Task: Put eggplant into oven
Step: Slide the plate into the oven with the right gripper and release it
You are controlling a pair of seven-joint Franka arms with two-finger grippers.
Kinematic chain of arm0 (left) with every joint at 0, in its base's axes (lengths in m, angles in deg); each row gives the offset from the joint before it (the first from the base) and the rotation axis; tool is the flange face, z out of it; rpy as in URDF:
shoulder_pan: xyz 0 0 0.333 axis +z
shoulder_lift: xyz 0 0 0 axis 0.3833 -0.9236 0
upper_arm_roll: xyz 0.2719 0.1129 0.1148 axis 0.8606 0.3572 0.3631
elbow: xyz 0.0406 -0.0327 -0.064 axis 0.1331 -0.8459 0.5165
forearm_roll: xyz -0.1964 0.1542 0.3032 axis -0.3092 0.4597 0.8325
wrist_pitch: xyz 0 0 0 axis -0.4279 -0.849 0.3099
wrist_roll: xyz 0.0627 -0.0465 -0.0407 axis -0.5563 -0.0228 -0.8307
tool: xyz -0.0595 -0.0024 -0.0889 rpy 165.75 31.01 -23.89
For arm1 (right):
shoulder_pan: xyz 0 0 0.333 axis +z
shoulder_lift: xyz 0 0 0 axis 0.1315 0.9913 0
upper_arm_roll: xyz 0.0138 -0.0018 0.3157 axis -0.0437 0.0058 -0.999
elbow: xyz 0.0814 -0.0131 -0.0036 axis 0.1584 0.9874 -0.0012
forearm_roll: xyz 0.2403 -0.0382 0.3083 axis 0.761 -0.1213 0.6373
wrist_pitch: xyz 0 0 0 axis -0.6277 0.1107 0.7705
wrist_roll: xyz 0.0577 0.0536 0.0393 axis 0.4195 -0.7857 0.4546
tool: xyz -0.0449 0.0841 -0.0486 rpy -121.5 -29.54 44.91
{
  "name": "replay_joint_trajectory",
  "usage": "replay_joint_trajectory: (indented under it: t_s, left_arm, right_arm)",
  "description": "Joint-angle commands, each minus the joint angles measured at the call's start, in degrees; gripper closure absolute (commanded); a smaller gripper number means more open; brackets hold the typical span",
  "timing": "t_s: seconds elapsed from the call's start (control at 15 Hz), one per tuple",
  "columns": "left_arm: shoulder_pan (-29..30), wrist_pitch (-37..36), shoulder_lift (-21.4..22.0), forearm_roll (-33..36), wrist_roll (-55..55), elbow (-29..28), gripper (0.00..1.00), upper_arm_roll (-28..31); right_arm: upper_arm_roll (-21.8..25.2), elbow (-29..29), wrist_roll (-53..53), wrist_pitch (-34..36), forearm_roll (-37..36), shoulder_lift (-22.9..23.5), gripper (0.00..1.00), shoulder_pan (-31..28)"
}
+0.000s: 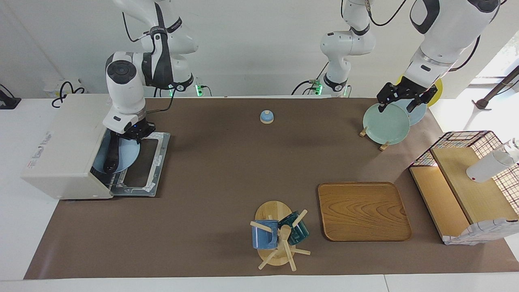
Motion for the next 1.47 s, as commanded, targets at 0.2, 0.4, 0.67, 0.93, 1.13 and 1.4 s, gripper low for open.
replay_joint_trajectory:
  t_s: [0.2,0.4,0.67,0.93,1.13,1.4]
  left_arm:
    - [0.57,-0.13,0.62,0.96,0.64,-0.34,0.0,-0.36]
    - [0.57,-0.13,0.62,0.96,0.64,-0.34,0.0,-0.36]
    - [0.57,-0.13,0.62,0.96,0.72,-0.34,0.0,-0.36]
    - [0.57,-0.13,0.62,0.96,0.72,-0.34,0.0,-0.36]
    - [0.57,-0.22,0.62,0.96,0.64,-0.34,0.0,-0.36]
    - [0.57,-0.22,0.62,0.96,0.72,-0.34,0.0,-0.36]
  right_arm:
    - [-0.41,3.27,5.83,-4.2,1.35,-2.03,1.0,-2.87]
    - [-0.41,3.62,6.98,-4.2,1.35,-2.03,1.0,-3.85]
    - [-0.41,3.53,9.52,-4.2,1.35,-2.12,0.73,-3.76]
    - [-0.59,1.35,9.79,-3.07,1.44,-1.42,0.7,-2.8]
    - [-0.68,-0.52,5.86,-0.86,8.26,-0.8,0.98,2.73]
    - [-0.77,-0.34,-7.51,-5.06,9.35,3.49,1.0,10.47]
